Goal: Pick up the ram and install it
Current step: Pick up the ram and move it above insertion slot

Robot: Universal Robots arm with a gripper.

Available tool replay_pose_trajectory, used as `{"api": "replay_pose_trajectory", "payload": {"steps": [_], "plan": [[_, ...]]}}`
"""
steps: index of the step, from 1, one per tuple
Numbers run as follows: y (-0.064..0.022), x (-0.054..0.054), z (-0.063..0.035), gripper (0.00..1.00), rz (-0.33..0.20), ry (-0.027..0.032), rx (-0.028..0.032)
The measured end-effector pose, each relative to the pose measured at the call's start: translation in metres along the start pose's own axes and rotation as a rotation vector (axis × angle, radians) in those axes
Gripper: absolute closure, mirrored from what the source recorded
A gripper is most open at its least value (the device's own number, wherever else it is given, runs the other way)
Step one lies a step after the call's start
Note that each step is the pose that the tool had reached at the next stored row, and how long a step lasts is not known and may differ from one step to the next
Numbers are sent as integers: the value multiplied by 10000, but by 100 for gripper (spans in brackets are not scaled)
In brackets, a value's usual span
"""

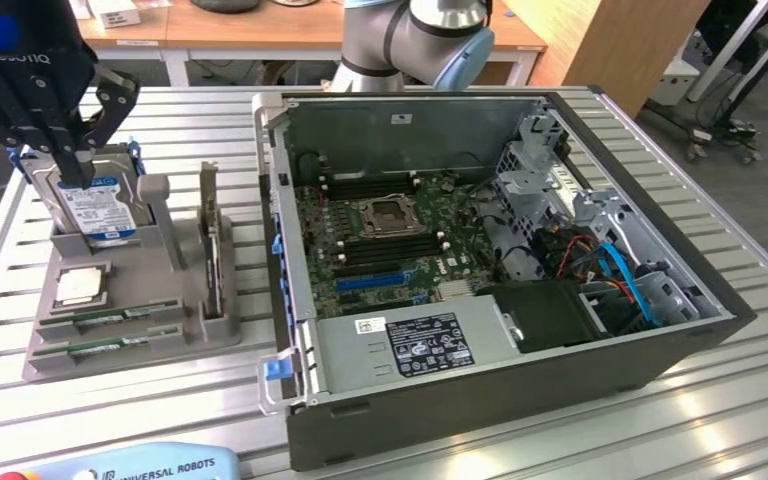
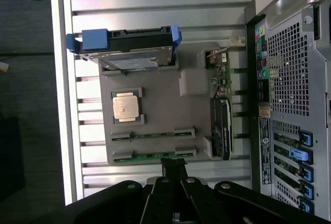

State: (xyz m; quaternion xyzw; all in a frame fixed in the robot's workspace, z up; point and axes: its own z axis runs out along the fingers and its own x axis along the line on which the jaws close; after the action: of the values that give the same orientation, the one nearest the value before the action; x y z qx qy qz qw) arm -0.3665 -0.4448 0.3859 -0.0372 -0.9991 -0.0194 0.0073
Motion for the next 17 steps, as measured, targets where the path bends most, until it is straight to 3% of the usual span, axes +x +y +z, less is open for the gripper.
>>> {"api": "replay_pose_trajectory", "payload": {"steps": [9, 17], "plan": [[0, 0, 0, 90, -34, 1, 1], [0, 0, 0, 90, -447, 17, 7]]}}
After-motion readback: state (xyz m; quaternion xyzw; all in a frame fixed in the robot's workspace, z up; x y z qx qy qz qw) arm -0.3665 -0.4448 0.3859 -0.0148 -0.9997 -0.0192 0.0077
